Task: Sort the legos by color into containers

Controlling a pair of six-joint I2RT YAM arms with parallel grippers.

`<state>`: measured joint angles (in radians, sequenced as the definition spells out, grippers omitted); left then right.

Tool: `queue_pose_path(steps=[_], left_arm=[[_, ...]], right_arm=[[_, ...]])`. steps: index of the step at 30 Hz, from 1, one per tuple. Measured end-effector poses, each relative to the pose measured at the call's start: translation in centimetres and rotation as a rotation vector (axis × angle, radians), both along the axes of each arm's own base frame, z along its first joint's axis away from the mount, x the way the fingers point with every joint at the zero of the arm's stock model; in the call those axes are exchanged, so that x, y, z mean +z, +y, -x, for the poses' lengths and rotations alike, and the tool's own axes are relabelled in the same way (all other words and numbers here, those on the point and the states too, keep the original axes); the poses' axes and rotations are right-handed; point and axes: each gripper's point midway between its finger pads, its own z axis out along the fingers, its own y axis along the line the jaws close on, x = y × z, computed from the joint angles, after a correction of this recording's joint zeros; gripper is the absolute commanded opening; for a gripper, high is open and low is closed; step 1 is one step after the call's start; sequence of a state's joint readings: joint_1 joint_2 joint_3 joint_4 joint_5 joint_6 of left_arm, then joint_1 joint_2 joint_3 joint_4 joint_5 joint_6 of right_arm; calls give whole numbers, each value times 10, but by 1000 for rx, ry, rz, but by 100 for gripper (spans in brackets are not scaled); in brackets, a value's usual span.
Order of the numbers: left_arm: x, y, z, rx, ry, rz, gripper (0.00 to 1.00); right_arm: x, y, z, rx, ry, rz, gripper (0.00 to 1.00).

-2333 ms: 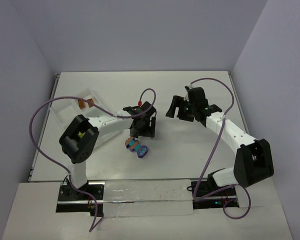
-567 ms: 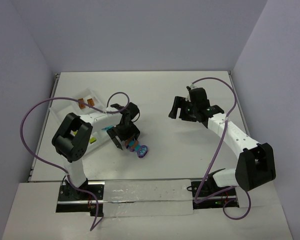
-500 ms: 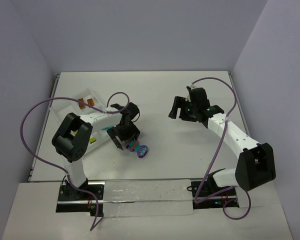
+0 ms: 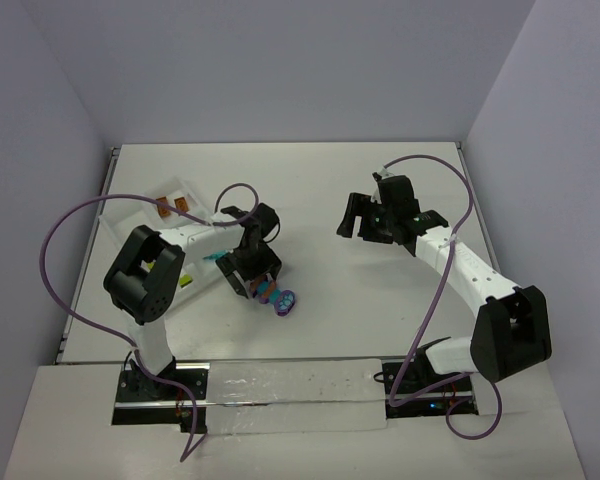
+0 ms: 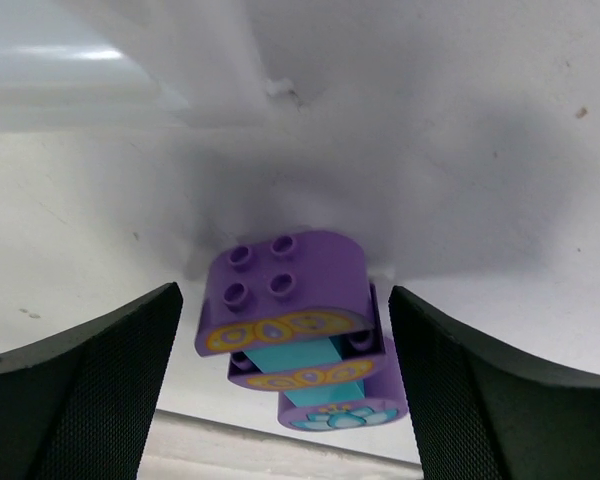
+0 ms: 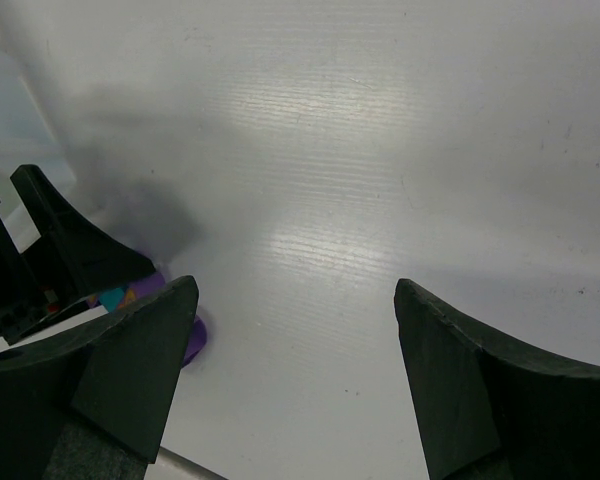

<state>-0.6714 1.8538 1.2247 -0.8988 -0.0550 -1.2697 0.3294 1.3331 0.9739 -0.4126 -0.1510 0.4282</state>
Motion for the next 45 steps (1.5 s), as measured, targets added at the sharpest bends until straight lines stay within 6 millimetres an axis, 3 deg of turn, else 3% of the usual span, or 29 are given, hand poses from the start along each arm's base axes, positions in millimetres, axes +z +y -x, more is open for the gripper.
queue_pose_path(steps=[15, 25, 30, 38, 45], left_arm=[[7, -12, 8, -36, 50, 69, 86], [4, -10, 5, -5, 61, 64, 82], [-1, -13, -8, -1, 52, 33, 81], [13, -48, -62, -63, -59, 75, 80], [10, -43, -58, -106, -57, 44, 88]], right_arm=[[0, 1, 1, 7, 3, -5, 87], [-4, 1, 6, 16, 12, -6, 87], [-5, 0, 9, 17, 13, -6, 87], [-3, 0, 10, 16, 7, -8, 87], [-1, 0, 9, 15, 1, -8, 87]])
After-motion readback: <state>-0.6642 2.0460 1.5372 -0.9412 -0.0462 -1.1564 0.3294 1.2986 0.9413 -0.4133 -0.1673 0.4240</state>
